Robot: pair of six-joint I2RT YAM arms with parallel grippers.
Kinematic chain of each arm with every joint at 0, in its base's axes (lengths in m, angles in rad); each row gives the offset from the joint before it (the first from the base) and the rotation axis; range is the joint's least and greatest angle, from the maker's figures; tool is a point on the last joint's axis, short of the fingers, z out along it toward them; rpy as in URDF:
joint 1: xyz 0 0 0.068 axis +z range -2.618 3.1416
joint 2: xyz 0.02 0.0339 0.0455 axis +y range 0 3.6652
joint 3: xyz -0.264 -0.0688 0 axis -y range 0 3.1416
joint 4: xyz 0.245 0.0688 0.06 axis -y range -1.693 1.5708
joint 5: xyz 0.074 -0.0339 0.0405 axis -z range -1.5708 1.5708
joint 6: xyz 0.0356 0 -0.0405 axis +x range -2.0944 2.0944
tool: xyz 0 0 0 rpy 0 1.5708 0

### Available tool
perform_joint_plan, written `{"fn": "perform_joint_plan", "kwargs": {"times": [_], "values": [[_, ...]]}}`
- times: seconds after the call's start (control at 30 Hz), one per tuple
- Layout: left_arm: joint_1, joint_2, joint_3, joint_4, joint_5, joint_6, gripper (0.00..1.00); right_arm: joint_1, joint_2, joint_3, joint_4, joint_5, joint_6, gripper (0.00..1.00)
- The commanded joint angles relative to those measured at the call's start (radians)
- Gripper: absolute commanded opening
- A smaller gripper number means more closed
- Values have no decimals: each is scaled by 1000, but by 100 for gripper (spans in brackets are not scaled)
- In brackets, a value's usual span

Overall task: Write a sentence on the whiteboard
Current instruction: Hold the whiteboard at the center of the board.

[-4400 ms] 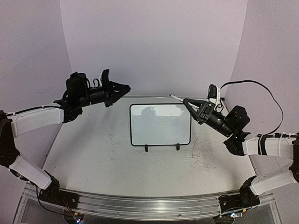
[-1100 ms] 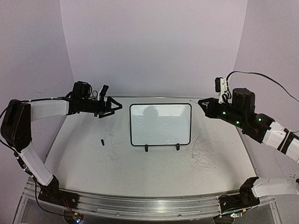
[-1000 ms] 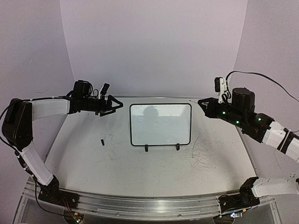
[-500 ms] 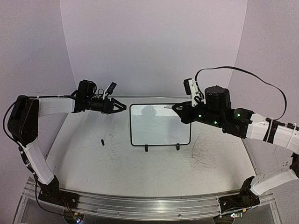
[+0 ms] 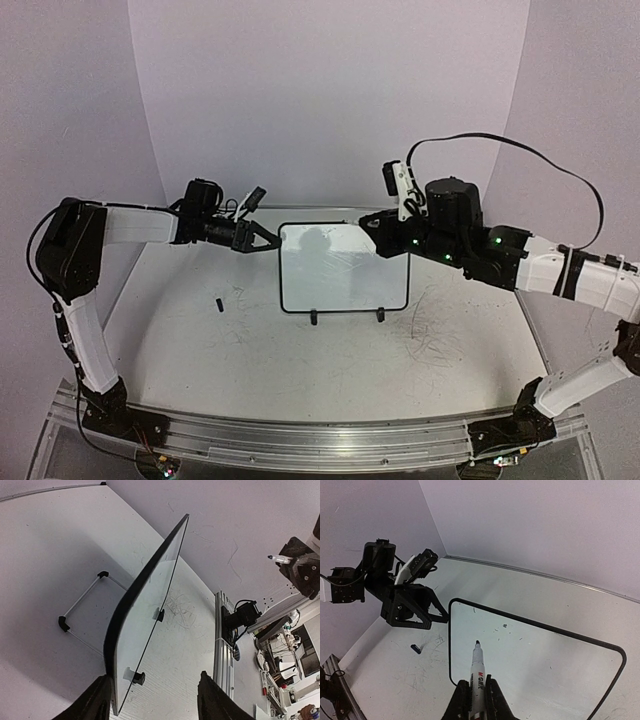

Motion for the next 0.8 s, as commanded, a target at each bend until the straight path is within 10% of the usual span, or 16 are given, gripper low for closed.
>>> {"fn": "perform_joint_plan", "kwargs": {"times": [0.0,0.77], "values": [[-20,48,55,21,-41,-23,52,17,27,60,42,13,-7,0],[-67,-21,-108,136,-140,-66,8,99,133,74,82,5,-67,0]]}}
